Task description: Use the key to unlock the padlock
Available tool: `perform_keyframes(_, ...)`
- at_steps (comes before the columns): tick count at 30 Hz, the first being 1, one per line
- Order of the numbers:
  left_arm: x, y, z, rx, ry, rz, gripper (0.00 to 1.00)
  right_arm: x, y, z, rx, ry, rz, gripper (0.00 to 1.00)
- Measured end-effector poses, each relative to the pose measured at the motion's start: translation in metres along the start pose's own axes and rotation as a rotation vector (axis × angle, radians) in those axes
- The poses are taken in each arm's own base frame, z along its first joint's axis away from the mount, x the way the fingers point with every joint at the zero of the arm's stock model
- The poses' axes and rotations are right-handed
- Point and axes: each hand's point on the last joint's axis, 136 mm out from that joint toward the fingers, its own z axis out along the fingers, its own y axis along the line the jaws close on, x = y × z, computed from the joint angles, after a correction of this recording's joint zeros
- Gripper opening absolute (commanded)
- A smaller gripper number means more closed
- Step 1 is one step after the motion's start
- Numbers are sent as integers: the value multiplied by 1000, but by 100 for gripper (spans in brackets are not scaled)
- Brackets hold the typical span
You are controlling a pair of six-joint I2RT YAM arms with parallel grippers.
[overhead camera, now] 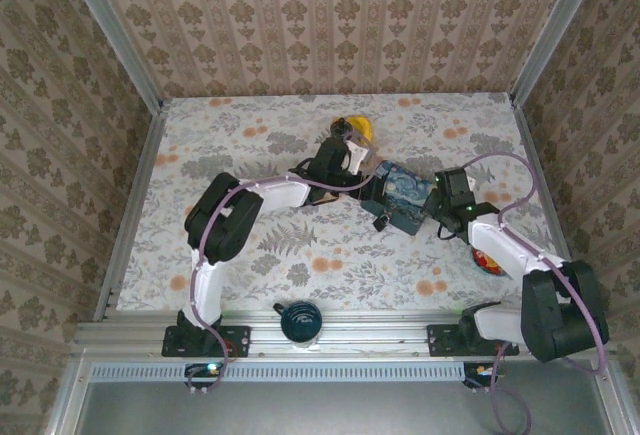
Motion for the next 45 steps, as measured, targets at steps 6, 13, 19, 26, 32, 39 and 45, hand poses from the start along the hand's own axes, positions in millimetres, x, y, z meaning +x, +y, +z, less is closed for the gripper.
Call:
perform_keyframes(6, 16, 10, -26, -77, -50, -21, 61, 1, 25, 6, -47, -2, -55, 0)
perform_keyframes(13, 49, 25, -80, -224, -122, -109, 62, 10, 80, 17, -140, 8, -140, 0)
perform_keyframes(19, 74, 41, -127, -352, -214, -198, 61, 17, 142, 30, -249, 22, -186, 0)
perform_keyframes(26, 105, 61, -185, -513, -334, -310, 61, 45, 219, 32, -399, 72, -234, 0)
perform_keyframes(32, 112, 76, -208, -585, -374, -360, 61, 55, 255, 35, -464, 104, -254, 0)
perform_keyframes(39, 101, 100, -219, -607, -424, -406, 61, 46, 287, 30, -519, 110, -313, 0)
perform_keyframes(45, 88, 120, -229, -620, -448, -425, 65, 42, 306, 24, -552, 108, -377, 0)
